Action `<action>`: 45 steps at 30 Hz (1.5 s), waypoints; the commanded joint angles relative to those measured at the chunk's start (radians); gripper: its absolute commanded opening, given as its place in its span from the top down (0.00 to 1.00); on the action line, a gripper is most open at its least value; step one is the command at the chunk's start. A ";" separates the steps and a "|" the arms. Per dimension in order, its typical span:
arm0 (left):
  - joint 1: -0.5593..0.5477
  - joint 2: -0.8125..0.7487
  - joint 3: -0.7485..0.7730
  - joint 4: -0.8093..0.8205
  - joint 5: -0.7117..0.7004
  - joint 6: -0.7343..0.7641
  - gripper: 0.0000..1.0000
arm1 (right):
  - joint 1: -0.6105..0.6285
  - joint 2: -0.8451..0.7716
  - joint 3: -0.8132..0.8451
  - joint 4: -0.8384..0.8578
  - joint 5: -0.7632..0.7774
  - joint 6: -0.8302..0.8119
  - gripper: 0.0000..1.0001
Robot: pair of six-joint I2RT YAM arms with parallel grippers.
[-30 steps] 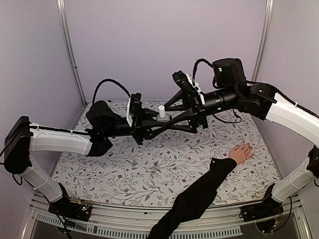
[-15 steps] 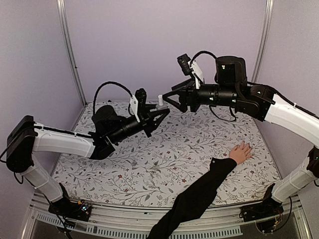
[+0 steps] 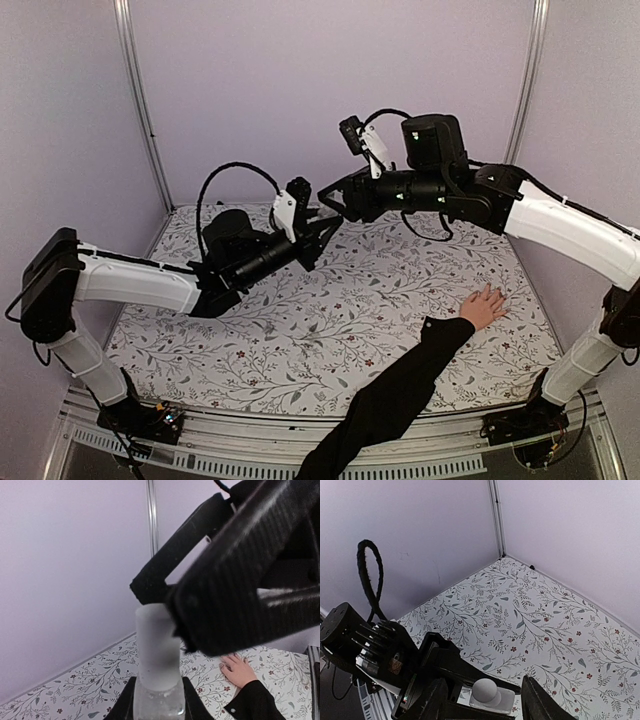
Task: Paint the nails
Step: Unscrew the nail polish bottle.
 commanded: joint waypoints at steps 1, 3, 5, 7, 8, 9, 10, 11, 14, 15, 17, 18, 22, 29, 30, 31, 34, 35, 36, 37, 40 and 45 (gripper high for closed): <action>-0.018 0.017 0.040 -0.017 -0.039 0.031 1.00 | -0.004 0.018 0.035 -0.012 0.022 0.016 0.50; -0.021 0.022 0.046 -0.022 -0.041 0.035 1.00 | -0.004 0.025 0.036 -0.012 0.014 0.018 0.53; -0.023 0.023 0.048 -0.024 -0.043 0.038 1.00 | -0.003 0.032 0.036 -0.011 0.008 0.018 0.56; -0.024 0.023 0.049 -0.026 -0.045 0.043 1.00 | -0.003 0.037 0.036 -0.011 0.004 0.018 0.63; -0.026 0.023 0.051 -0.030 -0.048 0.047 1.00 | -0.004 0.037 0.036 -0.011 0.002 0.018 0.67; -0.027 0.022 0.053 -0.034 -0.050 0.050 1.00 | -0.004 0.036 0.036 -0.009 0.001 0.019 0.71; -0.027 0.025 0.054 -0.037 -0.053 0.053 1.00 | -0.004 0.036 0.038 -0.010 -0.001 0.019 0.76; -0.029 0.025 0.055 -0.038 -0.055 0.055 1.00 | -0.004 0.036 0.038 -0.010 -0.003 0.018 0.81; -0.031 0.022 0.055 -0.039 -0.055 0.057 1.00 | -0.004 0.036 0.038 -0.012 -0.016 0.018 0.90; -0.030 0.021 0.055 -0.039 -0.052 0.057 1.00 | -0.004 0.036 0.038 -0.012 -0.022 0.018 0.92; -0.031 0.019 0.054 -0.038 -0.038 0.058 1.00 | -0.003 0.032 0.037 -0.010 -0.041 0.009 0.95; -0.030 0.017 0.052 -0.036 -0.027 0.057 1.00 | -0.003 0.030 0.034 -0.008 -0.053 -0.001 0.96; -0.020 -0.002 0.025 -0.002 0.103 0.045 1.00 | -0.004 0.002 0.010 0.007 -0.105 -0.052 1.00; 0.003 -0.019 -0.002 0.081 0.336 -0.024 1.00 | -0.004 -0.060 -0.063 0.042 -0.192 -0.181 1.00; 0.005 -0.019 -0.002 0.090 0.365 -0.036 1.00 | -0.004 -0.064 -0.068 0.040 -0.205 -0.202 1.00; 0.007 -0.018 0.000 0.096 0.390 -0.045 1.00 | -0.003 -0.069 -0.071 0.035 -0.214 -0.220 1.00; 0.014 -0.016 -0.004 0.136 0.494 -0.073 1.00 | -0.004 -0.083 -0.083 0.023 -0.257 -0.266 1.00; 0.019 -0.016 -0.006 0.154 0.530 -0.089 1.00 | -0.004 -0.087 -0.089 0.023 -0.272 -0.281 1.00; 0.021 -0.016 -0.008 0.176 0.576 -0.104 1.00 | -0.004 -0.093 -0.094 0.021 -0.291 -0.298 1.00; 0.025 -0.016 -0.012 0.199 0.616 -0.117 1.00 | -0.003 -0.099 -0.098 0.019 -0.305 -0.309 1.00; 0.031 -0.014 -0.010 0.253 0.739 -0.155 1.00 | -0.004 -0.118 -0.114 0.020 -0.352 -0.342 1.00; 0.030 -0.006 0.007 0.315 0.894 -0.209 1.00 | -0.004 -0.140 -0.133 0.024 -0.432 -0.382 1.00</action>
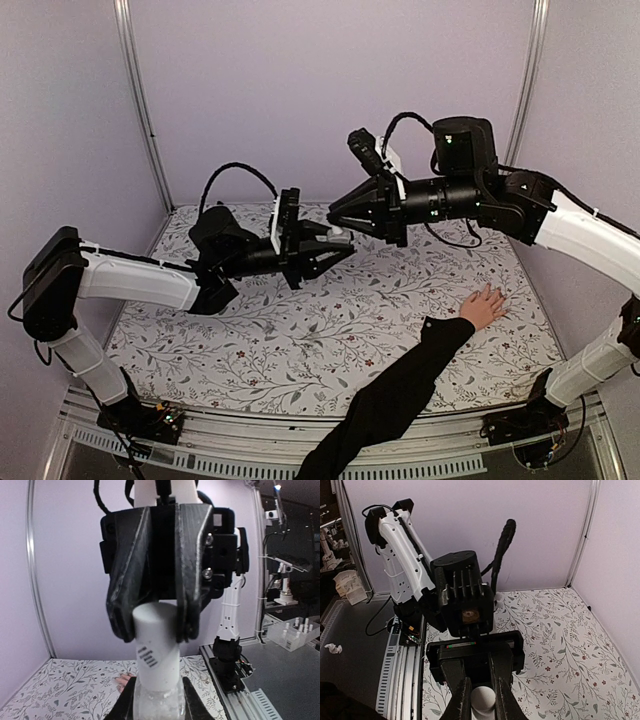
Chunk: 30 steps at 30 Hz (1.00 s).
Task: Paint the nails
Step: Unscrew the nail polish bottle.
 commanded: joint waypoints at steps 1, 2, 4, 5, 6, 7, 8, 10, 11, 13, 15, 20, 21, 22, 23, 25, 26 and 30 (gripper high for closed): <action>-0.013 -0.015 0.020 0.153 0.249 -0.065 1.00 | 0.000 -0.013 -0.029 0.030 -0.079 -0.065 1.00; -0.012 -0.014 0.020 0.169 0.266 -0.076 1.00 | 0.000 -0.015 -0.034 0.031 -0.090 -0.073 1.00; -0.011 -0.013 0.019 0.194 0.291 -0.097 1.00 | 0.000 -0.022 -0.042 0.033 -0.104 -0.079 1.00; -0.010 -0.011 0.019 0.208 0.301 -0.108 1.00 | 0.001 -0.026 -0.046 0.032 -0.112 -0.084 1.00; -0.009 -0.010 0.018 0.216 0.308 -0.115 1.00 | 0.000 -0.029 -0.050 0.032 -0.120 -0.087 1.00; -0.009 -0.011 0.018 0.223 0.311 -0.121 1.00 | 0.000 -0.030 -0.053 0.032 -0.129 -0.089 1.00; -0.009 -0.011 0.018 0.230 0.317 -0.127 1.00 | 0.000 -0.033 -0.057 0.030 -0.136 -0.092 1.00; -0.008 -0.011 0.018 0.234 0.318 -0.134 1.00 | 0.000 -0.035 -0.062 0.030 -0.138 -0.094 0.98; -0.007 -0.012 0.017 0.232 0.312 -0.131 1.00 | 0.001 -0.035 -0.063 0.029 -0.135 -0.093 0.96; -0.005 -0.016 0.012 0.219 0.296 -0.119 1.00 | 0.001 -0.037 -0.060 0.027 -0.121 -0.087 0.87; -0.002 -0.026 0.007 0.175 0.262 -0.085 1.00 | 0.000 -0.041 -0.058 0.027 -0.099 -0.077 0.72; 0.001 -0.060 -0.011 0.024 0.158 0.027 1.00 | -0.003 -0.069 -0.052 0.024 -0.044 -0.043 0.46; 0.002 -0.065 -0.018 0.003 0.137 0.045 1.00 | -0.007 -0.074 -0.051 0.018 -0.034 -0.033 0.44; 0.003 -0.070 -0.025 -0.017 0.118 0.060 1.00 | -0.009 -0.080 -0.050 0.011 -0.026 -0.027 0.42; 0.004 -0.076 -0.032 -0.038 0.094 0.075 1.00 | -0.011 -0.084 -0.048 0.003 -0.015 -0.017 0.41; 0.004 -0.086 -0.044 -0.068 0.039 0.098 1.00 | -0.011 -0.089 -0.040 -0.021 0.015 0.000 0.39; 0.004 -0.088 -0.046 -0.090 0.007 0.111 1.00 | -0.011 -0.085 -0.030 -0.038 0.035 0.015 0.38; -0.002 -0.096 -0.041 -0.163 -0.170 0.166 1.00 | -0.012 -0.059 0.008 -0.087 0.140 0.080 0.38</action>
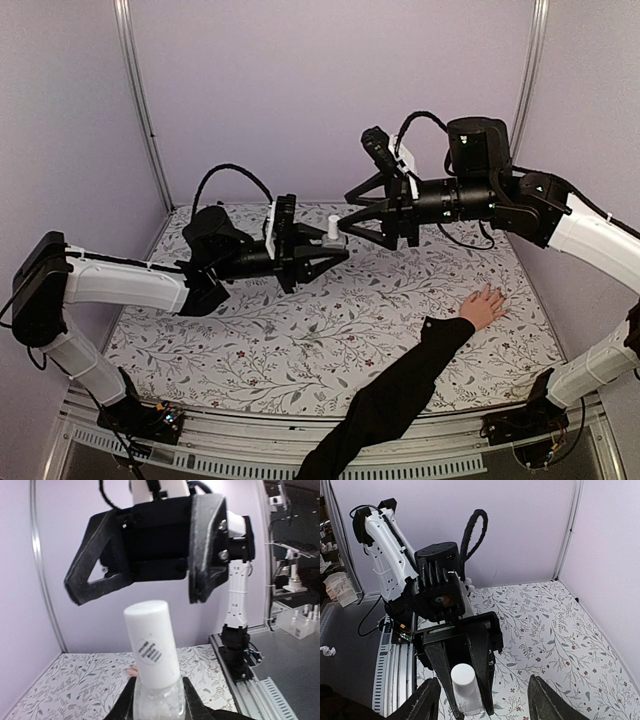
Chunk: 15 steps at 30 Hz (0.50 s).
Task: Paint the nails
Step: Unscrew the nail polish bottle.
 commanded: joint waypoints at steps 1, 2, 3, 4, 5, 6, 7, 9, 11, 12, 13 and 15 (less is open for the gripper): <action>-0.006 -0.027 -0.004 -0.105 -0.241 0.093 1.00 | -0.005 0.014 0.049 -0.068 0.166 0.107 0.38; -0.008 -0.026 0.001 -0.118 -0.280 0.104 1.00 | -0.006 0.028 0.058 -0.077 0.187 0.126 0.38; -0.014 -0.022 0.007 -0.129 -0.315 0.116 1.00 | -0.005 0.038 0.070 -0.086 0.208 0.152 0.38; -0.019 -0.018 0.013 -0.138 -0.350 0.126 1.00 | -0.005 0.052 0.082 -0.097 0.229 0.168 0.38; -0.024 -0.014 0.020 -0.147 -0.376 0.135 1.00 | -0.005 0.063 0.095 -0.105 0.244 0.188 0.38; -0.028 -0.009 0.026 -0.153 -0.395 0.140 1.00 | -0.006 0.079 0.104 -0.111 0.263 0.208 0.39; -0.032 -0.006 0.030 -0.153 -0.417 0.142 1.00 | -0.006 0.088 0.112 -0.116 0.278 0.228 0.40; -0.038 -0.001 0.034 -0.152 -0.448 0.150 1.00 | -0.005 0.105 0.125 -0.126 0.301 0.259 0.42; -0.044 0.004 0.040 -0.157 -0.481 0.163 1.00 | -0.006 0.120 0.134 -0.131 0.314 0.279 0.42; -0.046 0.007 0.043 -0.160 -0.493 0.169 1.00 | -0.006 0.126 0.139 -0.132 0.319 0.289 0.42; -0.050 0.012 0.046 -0.164 -0.505 0.175 1.00 | -0.006 0.132 0.143 -0.133 0.319 0.300 0.42; -0.057 0.017 0.054 -0.170 -0.527 0.185 1.00 | -0.006 0.142 0.151 -0.135 0.321 0.315 0.43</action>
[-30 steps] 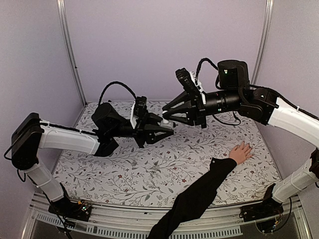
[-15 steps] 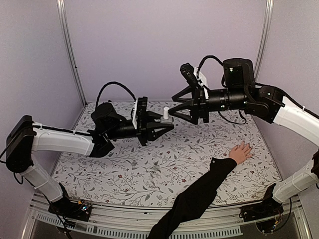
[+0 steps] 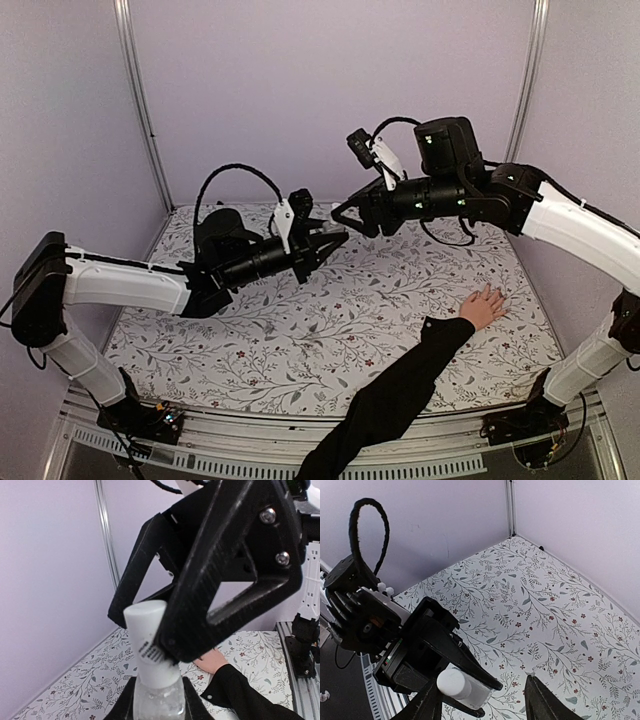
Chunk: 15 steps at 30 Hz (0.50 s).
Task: Paint the nails
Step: Unscrew the nail polish bottle.
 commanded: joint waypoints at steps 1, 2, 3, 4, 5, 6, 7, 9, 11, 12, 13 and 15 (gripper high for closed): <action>-0.024 0.022 0.043 -0.016 -0.095 0.045 1.00 | -0.003 0.020 0.047 -0.019 0.048 0.074 0.44; -0.027 0.025 0.046 -0.018 -0.104 0.047 1.00 | -0.003 0.026 0.050 -0.018 0.047 0.081 0.44; -0.028 0.029 0.049 -0.020 -0.109 0.050 1.00 | -0.003 0.030 0.052 -0.018 0.044 0.084 0.45; -0.031 0.032 0.052 -0.023 -0.115 0.055 1.00 | -0.003 0.033 0.054 -0.017 0.042 0.090 0.47; -0.033 0.034 0.055 -0.025 -0.127 0.059 1.00 | -0.003 0.036 0.055 -0.017 0.043 0.094 0.48; -0.036 0.038 0.059 -0.030 -0.134 0.064 1.00 | -0.003 0.038 0.057 -0.016 0.042 0.097 0.49; -0.039 0.040 0.062 -0.035 -0.139 0.068 1.00 | -0.002 0.041 0.058 -0.016 0.039 0.101 0.49; -0.043 0.045 0.068 -0.042 -0.152 0.079 1.00 | -0.003 0.044 0.059 -0.016 0.037 0.106 0.50; -0.044 0.048 0.068 -0.041 -0.156 0.082 1.00 | -0.003 0.047 0.059 -0.016 0.034 0.112 0.52; -0.044 0.050 0.069 -0.041 -0.159 0.083 1.00 | -0.003 0.049 0.059 -0.016 0.034 0.115 0.53; -0.045 0.050 0.069 -0.041 -0.159 0.084 1.00 | -0.003 0.050 0.059 -0.016 0.034 0.116 0.54; -0.046 0.052 0.070 -0.042 -0.163 0.085 1.00 | -0.003 0.053 0.059 -0.016 0.035 0.118 0.56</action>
